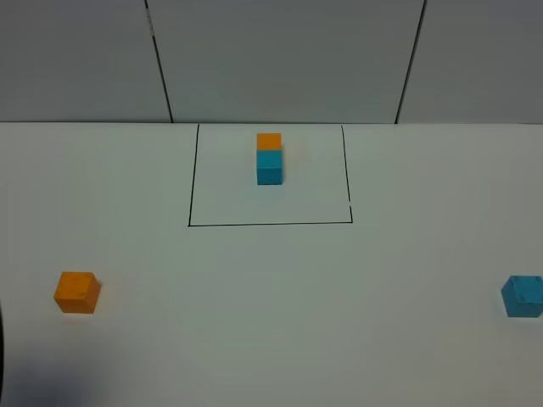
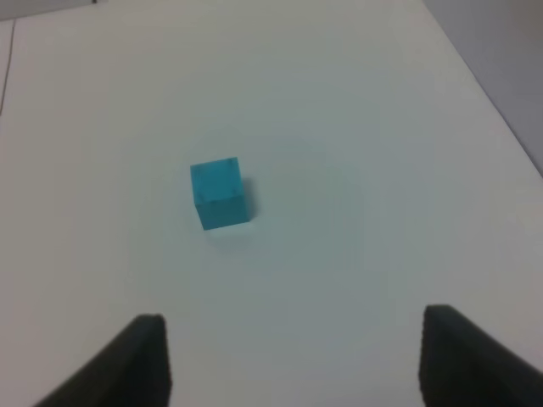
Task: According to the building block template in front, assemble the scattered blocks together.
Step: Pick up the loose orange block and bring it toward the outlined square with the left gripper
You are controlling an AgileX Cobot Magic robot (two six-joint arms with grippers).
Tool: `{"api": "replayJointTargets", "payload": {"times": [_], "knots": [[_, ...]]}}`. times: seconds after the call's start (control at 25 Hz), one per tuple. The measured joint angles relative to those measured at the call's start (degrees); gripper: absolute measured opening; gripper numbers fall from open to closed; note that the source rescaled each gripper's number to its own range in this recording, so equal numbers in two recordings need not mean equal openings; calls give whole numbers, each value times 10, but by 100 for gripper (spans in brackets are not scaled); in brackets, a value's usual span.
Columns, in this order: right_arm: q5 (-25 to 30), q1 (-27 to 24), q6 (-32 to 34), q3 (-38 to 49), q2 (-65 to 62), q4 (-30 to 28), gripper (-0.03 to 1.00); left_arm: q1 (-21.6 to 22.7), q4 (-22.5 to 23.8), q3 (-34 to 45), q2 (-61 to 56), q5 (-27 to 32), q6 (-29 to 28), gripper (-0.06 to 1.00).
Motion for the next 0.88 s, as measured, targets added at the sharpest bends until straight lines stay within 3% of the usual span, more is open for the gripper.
{"api": "replayJointTargets", "payload": {"times": [0.24, 0.44, 0.64, 0.88], "knots": [[0, 0, 0, 0, 0, 0, 58, -2, -3, -159, 228, 44, 61, 80], [0, 0, 0, 0, 0, 0, 58, -9, -54, -269, 381, 80, 145, 80], [0, 0, 0, 0, 0, 0, 58, -11, -79, -318, 493, 99, 213, 80], [0, 0, 0, 0, 0, 0, 58, -12, -36, -323, 562, 82, 244, 80]]}}
